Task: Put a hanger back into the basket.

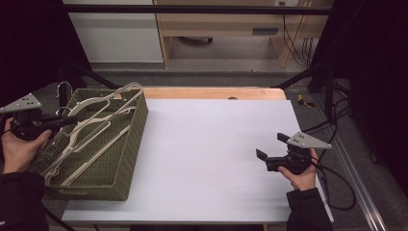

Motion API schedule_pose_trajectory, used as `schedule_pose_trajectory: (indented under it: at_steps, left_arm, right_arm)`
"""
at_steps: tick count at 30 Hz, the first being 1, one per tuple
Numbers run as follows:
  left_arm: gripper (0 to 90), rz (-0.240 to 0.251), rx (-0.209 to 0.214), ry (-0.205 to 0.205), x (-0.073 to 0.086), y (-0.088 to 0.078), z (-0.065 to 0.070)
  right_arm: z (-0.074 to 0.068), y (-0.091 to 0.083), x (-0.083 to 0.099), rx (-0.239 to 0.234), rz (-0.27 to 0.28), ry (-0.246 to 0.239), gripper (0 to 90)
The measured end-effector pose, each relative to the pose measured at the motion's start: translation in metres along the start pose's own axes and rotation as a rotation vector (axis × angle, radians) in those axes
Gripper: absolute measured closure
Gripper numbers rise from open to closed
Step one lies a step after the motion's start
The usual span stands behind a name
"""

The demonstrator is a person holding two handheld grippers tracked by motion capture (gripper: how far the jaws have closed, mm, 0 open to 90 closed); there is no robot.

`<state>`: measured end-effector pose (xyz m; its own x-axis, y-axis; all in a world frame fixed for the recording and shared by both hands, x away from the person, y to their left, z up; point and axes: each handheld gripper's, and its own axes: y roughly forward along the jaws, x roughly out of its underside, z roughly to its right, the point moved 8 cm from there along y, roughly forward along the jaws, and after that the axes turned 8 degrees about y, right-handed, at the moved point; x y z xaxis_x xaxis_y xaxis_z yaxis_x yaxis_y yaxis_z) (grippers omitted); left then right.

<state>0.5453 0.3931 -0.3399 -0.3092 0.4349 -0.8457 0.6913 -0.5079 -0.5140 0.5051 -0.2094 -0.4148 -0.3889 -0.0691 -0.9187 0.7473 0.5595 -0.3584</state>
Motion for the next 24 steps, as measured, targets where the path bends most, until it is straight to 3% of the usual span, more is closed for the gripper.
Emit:
schedule_pose_trajectory:
  at_steps: [7,21,24]
  left_arm:
    - [85.2,-0.035,-0.008,-0.023,0.017,0.001,-0.005]
    - [85.0,-0.055,0.027,-0.091,0.042,0.028,0.015]
    - [84.8,-0.057,0.036,-0.125,0.047,0.031,0.016]
  right_arm:
    - [0.0,0.0,0.0,0.0,-0.001,-0.003,2.6]
    - [-0.001,0.002,0.001,-0.002,-0.008,-0.001,2.8]
    - [-0.002,0.001,0.001,-0.001,-0.006,0.0,2.9]
